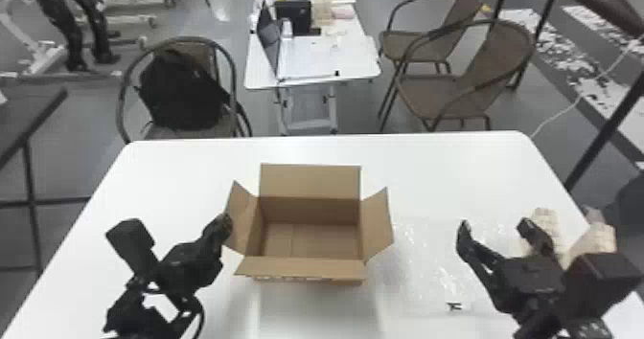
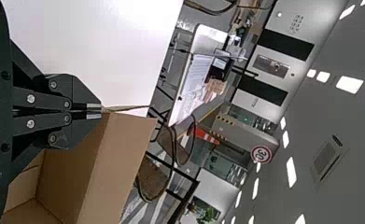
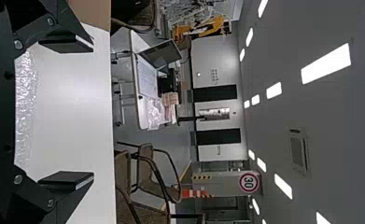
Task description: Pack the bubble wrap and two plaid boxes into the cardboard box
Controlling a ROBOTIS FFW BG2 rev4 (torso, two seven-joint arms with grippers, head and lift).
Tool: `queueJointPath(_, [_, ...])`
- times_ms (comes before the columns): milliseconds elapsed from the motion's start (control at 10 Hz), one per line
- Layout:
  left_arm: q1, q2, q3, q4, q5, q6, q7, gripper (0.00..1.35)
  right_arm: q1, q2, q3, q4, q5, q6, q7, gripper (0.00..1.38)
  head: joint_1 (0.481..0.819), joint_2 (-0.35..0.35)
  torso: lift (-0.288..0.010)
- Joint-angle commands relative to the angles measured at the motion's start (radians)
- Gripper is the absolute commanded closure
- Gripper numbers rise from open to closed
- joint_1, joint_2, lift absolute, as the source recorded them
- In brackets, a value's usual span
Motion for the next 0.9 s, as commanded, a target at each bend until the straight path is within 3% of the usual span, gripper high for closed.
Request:
queueJointPath(0, [0.000,0.000,-0.002,0.000,-0.002,-0.008,-0.001,1.22,0.000,0.000,0.000,0.002,-0.002,0.003,0.000,0.31,0.695,0.070,-0.040])
queueJointPath(500, [0.012,-0.006,0.007,-0.002,-0.010,-0.039,0.000,1.22,-0.011,-0.001,-0.002,0.026,-0.015,0.143,-0.024,0.31,0.695,0.077,-0.040])
queueJointPath(800, [0.012,-0.006,0.001,-0.002,-0.008,-0.039,0.000,1.22,-0.080,-0.006,-0.008,0.077,0.006,0.305,-0.038,0.30,0.695,0.070,-0.040])
